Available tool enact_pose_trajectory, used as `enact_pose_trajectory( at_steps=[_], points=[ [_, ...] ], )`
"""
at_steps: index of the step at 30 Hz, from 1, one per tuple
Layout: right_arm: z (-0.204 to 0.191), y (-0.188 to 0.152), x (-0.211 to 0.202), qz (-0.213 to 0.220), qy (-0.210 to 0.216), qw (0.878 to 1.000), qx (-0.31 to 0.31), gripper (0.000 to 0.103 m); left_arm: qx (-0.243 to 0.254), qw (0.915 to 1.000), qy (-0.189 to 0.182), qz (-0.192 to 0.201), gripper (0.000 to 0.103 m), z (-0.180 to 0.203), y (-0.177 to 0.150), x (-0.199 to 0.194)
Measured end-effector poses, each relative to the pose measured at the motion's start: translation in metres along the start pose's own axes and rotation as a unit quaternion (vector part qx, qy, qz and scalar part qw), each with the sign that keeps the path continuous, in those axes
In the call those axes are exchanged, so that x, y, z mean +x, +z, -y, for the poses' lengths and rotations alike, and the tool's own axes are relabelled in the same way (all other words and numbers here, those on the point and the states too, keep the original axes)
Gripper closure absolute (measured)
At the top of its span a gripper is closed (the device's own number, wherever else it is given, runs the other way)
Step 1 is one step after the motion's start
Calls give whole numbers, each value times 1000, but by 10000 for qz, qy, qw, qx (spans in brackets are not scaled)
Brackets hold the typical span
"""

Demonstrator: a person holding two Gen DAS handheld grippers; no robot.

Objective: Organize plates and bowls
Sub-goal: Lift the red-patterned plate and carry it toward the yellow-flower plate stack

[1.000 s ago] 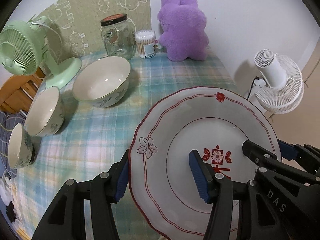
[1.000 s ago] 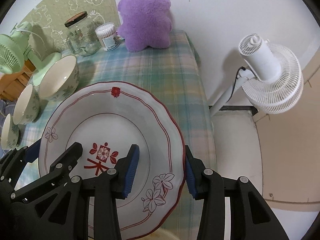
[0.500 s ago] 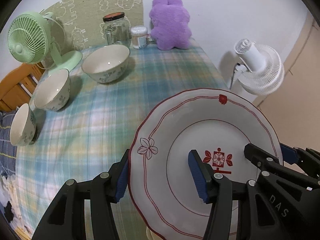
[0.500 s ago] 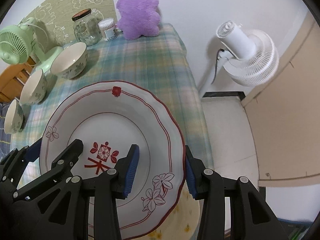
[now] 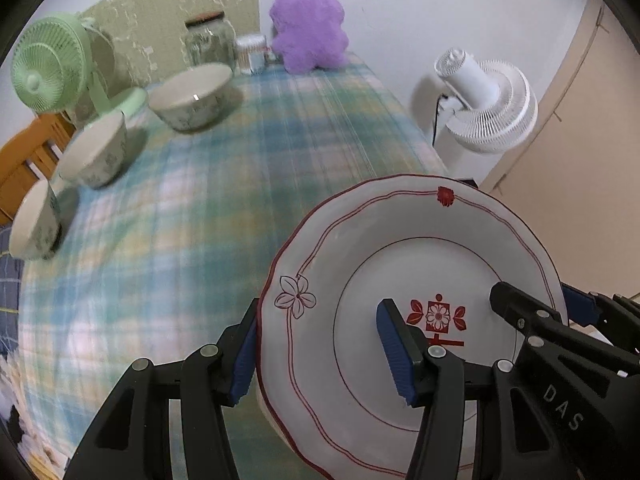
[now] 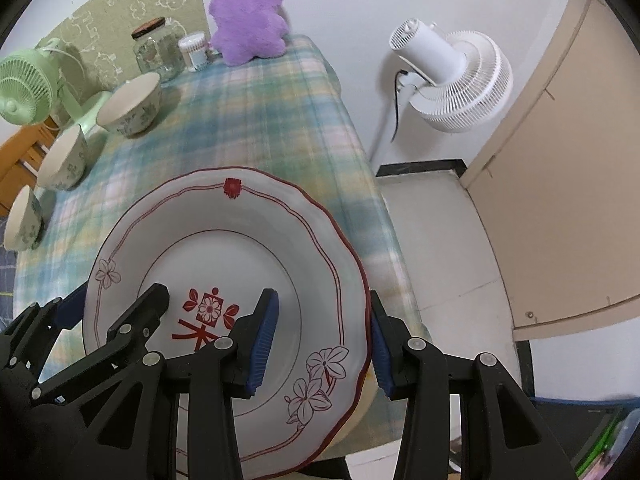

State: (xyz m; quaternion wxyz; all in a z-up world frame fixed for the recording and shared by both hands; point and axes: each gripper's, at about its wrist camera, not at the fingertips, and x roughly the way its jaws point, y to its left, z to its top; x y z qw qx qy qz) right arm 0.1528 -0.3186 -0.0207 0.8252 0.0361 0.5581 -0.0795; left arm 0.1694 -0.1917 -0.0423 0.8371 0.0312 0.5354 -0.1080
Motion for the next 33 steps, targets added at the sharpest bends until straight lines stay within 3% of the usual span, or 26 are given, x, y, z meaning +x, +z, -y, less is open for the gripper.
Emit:
enact_pose_trajectory(
  at_steps=[14,23,33],
  points=[
    [30,-12,38,-441,355,9980,-288,56,-367,9979,419,-335,45,24,-22,23],
    [33,-13,53,-668,554,9953,-436,57,-339,9954,843,-304,45,33,-25,26],
    [39,-13,53,-693,851,9927,-497,58,-387,9942,991,-175,45,32,-25,26]
  ],
)
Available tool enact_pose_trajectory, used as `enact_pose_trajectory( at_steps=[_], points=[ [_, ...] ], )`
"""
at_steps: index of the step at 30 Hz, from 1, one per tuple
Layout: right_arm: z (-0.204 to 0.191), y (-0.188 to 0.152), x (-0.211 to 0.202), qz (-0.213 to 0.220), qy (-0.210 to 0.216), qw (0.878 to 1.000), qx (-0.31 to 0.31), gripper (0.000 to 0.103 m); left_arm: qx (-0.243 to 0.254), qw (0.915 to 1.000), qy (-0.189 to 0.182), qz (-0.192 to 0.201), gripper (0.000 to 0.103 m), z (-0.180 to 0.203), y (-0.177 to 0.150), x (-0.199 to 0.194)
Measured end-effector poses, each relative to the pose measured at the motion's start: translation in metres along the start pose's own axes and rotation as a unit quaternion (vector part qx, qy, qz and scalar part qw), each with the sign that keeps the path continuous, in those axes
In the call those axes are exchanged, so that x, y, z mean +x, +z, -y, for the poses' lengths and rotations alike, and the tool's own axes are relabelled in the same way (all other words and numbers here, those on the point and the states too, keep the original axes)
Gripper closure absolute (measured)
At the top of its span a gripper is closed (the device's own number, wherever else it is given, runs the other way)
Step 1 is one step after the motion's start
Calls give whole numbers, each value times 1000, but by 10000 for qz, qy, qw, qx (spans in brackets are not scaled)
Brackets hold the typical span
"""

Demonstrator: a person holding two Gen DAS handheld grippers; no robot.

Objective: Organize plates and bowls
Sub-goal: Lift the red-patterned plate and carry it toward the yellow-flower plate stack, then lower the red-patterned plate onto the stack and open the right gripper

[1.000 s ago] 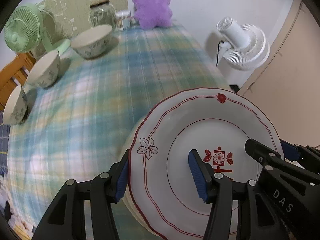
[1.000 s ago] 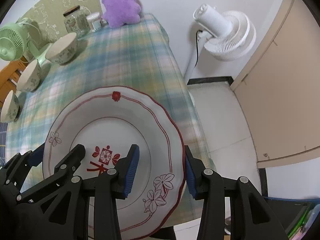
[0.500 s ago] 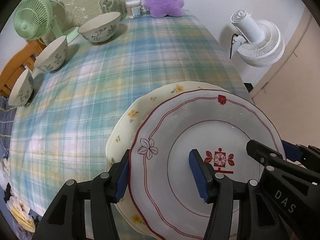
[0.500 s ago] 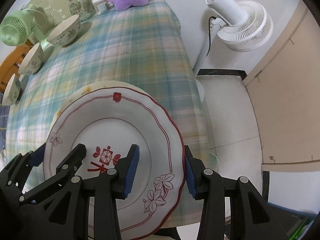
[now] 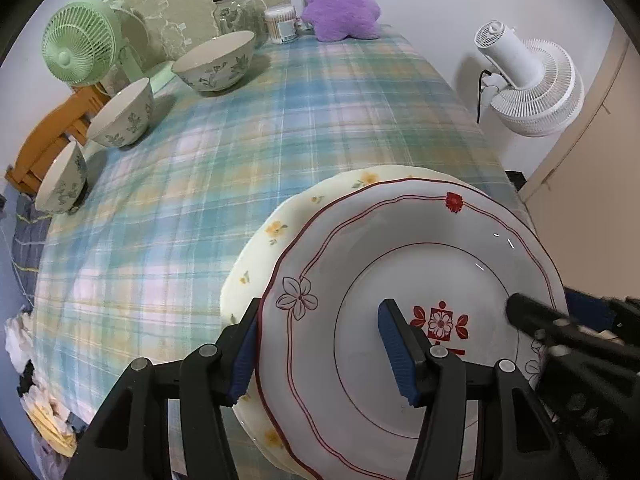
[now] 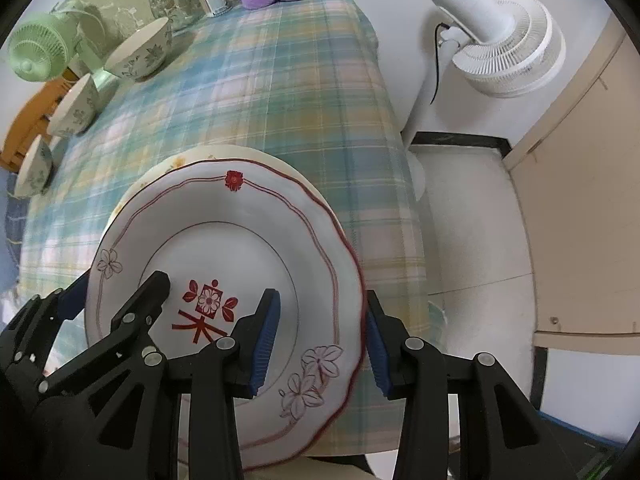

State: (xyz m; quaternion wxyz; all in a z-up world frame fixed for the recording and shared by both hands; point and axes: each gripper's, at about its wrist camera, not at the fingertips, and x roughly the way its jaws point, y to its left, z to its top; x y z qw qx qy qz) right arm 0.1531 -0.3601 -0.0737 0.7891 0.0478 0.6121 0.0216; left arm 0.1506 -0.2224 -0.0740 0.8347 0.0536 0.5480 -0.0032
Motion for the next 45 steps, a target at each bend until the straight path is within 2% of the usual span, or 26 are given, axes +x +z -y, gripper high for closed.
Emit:
enact_pose_trajectory(
  at_steps=[6,8,13,19,24,29,31,34,37,39,41,45],
  points=[
    [4,4,-14,264,-4,9994,-222,61,-21,9999,125,30,45,-1,-2,0],
    [3,6,-7,105,100,9995,-285,76,-35,9999,149,28,45,-1,-2,1],
    [-4,9,-6,189,-37,9988,-443,77,-43,9997,219,73,45,0,-3,1],
    [-8,12,-5,223,-45,9984,-524,77,129,9986,488,155,44,3,-2,5],
    [-15,16,-3,277,-31,9979,-578,77,137,9983,530,182,44,-3,1,8],
    [-15,19,-2,285,-29,9978,-590,77,128,9988,445,175,34,-3,0,8],
    [-15,18,-3,284,-3,9980,-573,77,39,9995,304,69,27,-4,1,8],
    [-16,16,-8,320,-51,9974,-648,77,-55,9998,145,-133,24,-5,2,7],
    [-17,16,-12,302,-21,9972,-683,75,-125,9997,20,-221,21,-9,1,2],
    [-19,16,-17,308,39,9971,-688,68,-125,9997,-8,-187,20,-11,-1,-4],
    [-22,15,-21,374,72,9968,-697,53,-144,9998,-74,-134,19,-15,-2,-11],
    [-38,15,-31,435,96,9961,-763,51,-268,9994,-218,-27,17,-31,-1,-25]
  ],
)
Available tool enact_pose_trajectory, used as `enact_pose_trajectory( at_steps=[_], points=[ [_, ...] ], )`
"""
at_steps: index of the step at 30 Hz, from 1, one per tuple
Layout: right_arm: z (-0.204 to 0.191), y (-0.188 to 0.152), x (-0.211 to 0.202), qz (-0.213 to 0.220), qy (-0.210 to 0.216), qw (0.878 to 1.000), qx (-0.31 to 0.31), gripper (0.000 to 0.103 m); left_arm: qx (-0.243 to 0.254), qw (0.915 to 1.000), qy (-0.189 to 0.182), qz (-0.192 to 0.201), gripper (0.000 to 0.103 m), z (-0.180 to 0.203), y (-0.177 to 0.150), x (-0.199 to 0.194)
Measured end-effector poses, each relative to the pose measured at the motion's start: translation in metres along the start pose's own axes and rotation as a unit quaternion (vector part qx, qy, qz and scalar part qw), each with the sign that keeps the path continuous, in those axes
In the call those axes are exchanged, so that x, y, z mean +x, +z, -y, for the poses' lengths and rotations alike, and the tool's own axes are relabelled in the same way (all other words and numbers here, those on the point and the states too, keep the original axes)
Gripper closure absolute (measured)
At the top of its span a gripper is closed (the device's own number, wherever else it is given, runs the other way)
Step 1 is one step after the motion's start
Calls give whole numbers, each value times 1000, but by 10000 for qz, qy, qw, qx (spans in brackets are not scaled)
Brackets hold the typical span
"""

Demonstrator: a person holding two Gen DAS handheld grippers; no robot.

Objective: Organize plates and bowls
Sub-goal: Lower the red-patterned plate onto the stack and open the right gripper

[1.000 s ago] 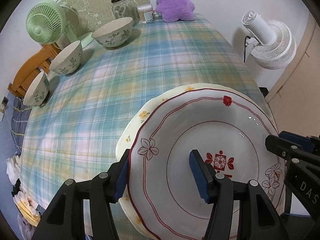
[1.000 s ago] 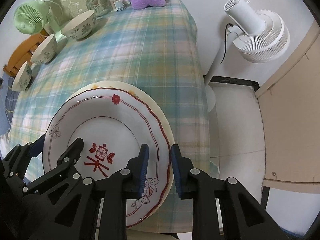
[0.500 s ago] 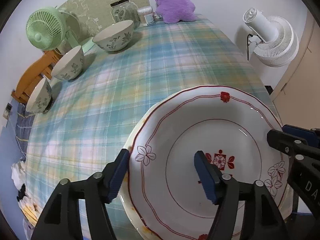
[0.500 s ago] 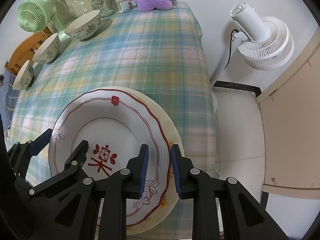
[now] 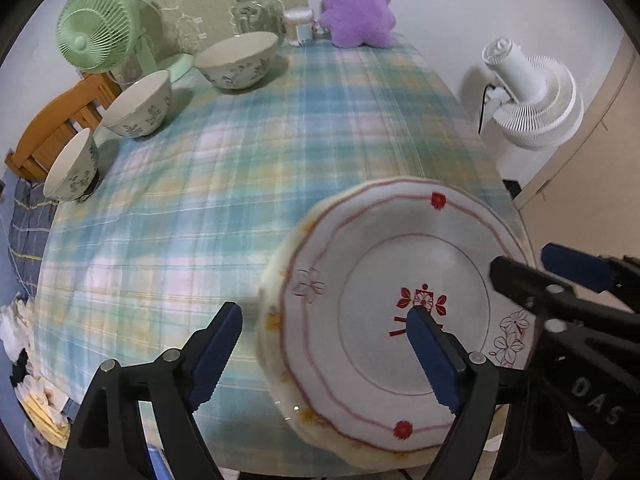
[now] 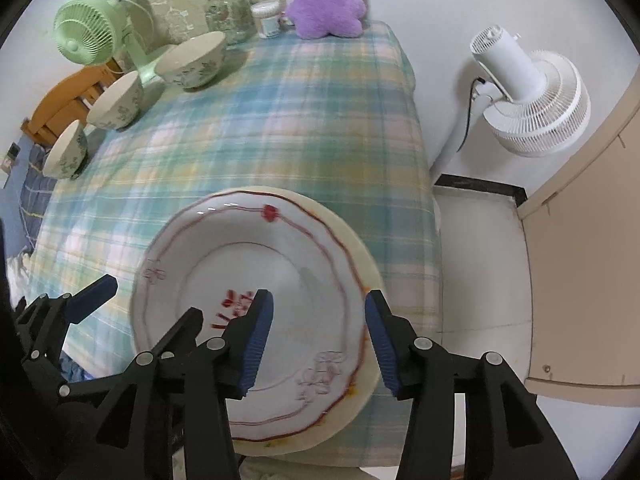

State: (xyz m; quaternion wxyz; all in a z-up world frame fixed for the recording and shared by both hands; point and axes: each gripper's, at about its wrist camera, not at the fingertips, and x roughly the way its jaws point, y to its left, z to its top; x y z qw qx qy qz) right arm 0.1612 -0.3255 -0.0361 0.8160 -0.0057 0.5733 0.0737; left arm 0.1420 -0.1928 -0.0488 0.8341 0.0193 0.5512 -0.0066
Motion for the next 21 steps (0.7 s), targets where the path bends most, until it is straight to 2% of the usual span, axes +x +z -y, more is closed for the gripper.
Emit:
enact_pose_trajectory(
  at_steps=[3,5,10,21],
  points=[
    [-17,2,-6,34,11,10000,-71,49,-116,9999,-92,59,16,-19,3,-9],
    [-32,5,-10,74,44,9999,-96,42,-150,9998,-99,97,16,-36,4,-14],
    [-78,13,-16,261,54,9996,-11,34,-222,9994,-170,185,16,-85,7,-20],
    [-196,31,-11,517,-197,9968,579,33,212,9993,-159,264,18,-205,26,-22]
  ],
)
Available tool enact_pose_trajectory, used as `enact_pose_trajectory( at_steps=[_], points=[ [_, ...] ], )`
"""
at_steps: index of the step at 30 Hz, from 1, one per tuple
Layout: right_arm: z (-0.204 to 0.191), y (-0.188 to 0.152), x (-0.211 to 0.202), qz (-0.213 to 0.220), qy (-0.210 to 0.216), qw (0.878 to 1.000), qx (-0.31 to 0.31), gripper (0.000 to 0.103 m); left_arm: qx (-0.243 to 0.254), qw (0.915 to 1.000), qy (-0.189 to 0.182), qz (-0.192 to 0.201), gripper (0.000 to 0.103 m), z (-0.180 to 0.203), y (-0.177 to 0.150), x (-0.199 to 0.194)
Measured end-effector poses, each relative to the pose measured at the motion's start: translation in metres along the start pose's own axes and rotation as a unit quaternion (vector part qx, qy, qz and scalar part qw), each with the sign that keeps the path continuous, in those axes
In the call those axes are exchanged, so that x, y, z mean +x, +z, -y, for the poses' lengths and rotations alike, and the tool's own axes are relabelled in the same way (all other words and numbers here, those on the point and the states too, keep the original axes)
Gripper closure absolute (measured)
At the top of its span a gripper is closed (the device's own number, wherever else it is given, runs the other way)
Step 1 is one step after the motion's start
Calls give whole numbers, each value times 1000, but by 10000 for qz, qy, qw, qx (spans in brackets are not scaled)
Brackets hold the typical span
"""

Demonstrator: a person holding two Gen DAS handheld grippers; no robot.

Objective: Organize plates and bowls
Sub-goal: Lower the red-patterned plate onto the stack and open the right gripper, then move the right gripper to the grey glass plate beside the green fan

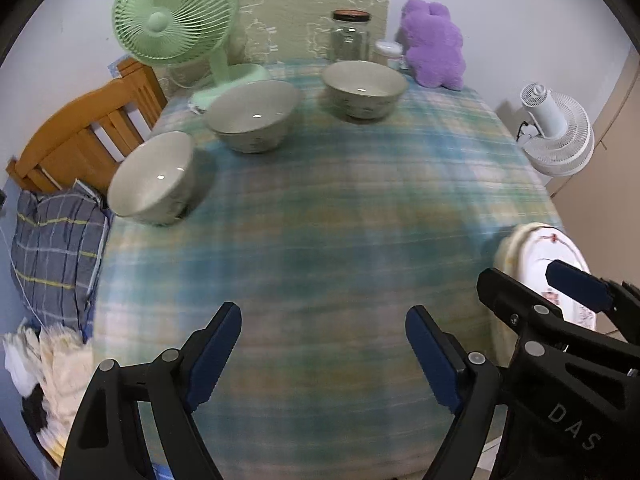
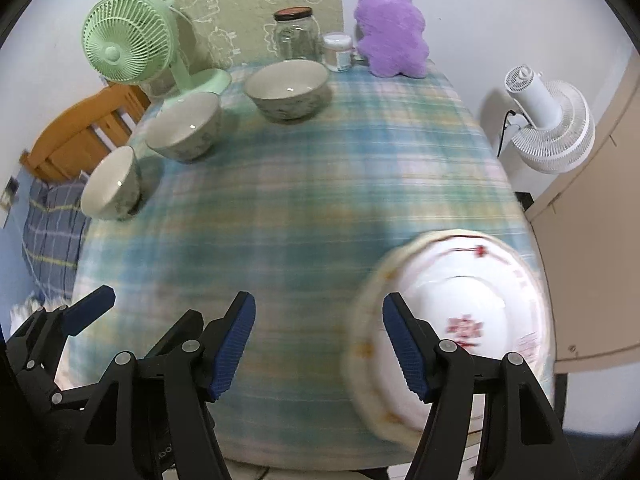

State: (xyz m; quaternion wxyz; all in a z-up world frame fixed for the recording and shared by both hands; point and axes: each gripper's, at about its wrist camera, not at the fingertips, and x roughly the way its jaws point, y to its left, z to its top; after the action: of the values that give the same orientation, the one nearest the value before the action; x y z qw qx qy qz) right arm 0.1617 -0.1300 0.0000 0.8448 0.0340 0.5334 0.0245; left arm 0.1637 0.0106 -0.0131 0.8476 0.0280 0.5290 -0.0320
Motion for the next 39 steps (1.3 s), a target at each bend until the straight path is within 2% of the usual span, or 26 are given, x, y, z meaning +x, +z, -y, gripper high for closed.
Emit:
enact_pose_trajectory(
  at_steps=[5,9,16,23,28,35,39],
  points=[
    [-48,10,8,76,-203,9990,388,33,50,10000,50,13,23,-45,14,1],
    [-79,23,9,246,-126,9982,531,33,-10,9999,63,106,23,-75,28,-1],
    [-124,53,23,353,-285,9985,302,33,-465,9984,197,235,30,-117,47,12],
    [-156,80,45,478,-173,9985,220,33,-570,9972,283,387,31,-154,68,26],
    [-180,98,61,541,-122,9983,193,33,-380,9957,686,495,31,-173,87,37],
    [-205,117,83,574,114,9982,122,34,-376,9953,720,525,34,-198,104,60],
    [-217,124,95,595,87,9982,31,36,-447,9952,709,506,41,-207,107,73]
  ],
)
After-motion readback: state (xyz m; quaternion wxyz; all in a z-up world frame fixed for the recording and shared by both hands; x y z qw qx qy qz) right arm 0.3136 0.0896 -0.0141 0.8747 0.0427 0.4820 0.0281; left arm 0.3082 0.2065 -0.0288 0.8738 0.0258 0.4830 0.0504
